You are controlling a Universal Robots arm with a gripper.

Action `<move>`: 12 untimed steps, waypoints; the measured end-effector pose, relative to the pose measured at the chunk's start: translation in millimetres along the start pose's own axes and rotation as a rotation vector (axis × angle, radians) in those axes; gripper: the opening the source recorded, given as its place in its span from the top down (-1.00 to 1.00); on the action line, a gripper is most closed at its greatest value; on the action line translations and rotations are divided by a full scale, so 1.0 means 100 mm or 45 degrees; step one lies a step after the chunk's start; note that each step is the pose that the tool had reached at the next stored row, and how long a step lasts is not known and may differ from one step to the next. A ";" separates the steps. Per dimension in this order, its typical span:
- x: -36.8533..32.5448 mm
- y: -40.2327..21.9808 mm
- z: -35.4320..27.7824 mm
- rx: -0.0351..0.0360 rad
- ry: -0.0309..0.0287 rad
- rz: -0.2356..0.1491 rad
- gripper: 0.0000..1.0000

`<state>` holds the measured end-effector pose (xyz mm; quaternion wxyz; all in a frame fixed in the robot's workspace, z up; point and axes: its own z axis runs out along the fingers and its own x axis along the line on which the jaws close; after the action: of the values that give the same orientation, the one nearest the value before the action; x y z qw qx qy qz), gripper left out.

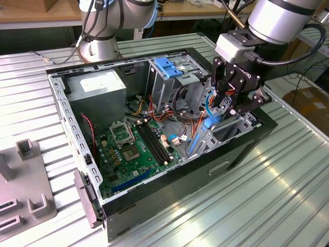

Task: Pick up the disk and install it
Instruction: 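Insert the disk into the insertion slot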

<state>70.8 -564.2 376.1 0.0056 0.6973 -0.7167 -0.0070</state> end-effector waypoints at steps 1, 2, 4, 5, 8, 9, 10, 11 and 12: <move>0.000 0.000 0.000 0.0000 0.0000 0.000 0.11; 0.000 0.000 0.000 0.0000 0.0001 0.000 0.11; 0.000 0.000 0.000 0.0000 0.0001 0.000 0.15; 0.000 0.000 0.000 0.0000 0.0001 0.000 0.28; 0.000 0.000 0.000 0.0000 0.0003 0.000 0.52; 0.000 0.000 0.000 0.0000 0.0002 0.000 0.52; 0.000 0.000 0.001 0.0000 0.0002 0.000 0.64; 0.000 0.000 0.001 0.0000 0.0002 0.000 0.76; 0.000 0.000 0.001 0.0000 0.0002 0.000 0.80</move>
<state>70.8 -564.2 376.0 0.0056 0.6973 -0.7167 -0.0069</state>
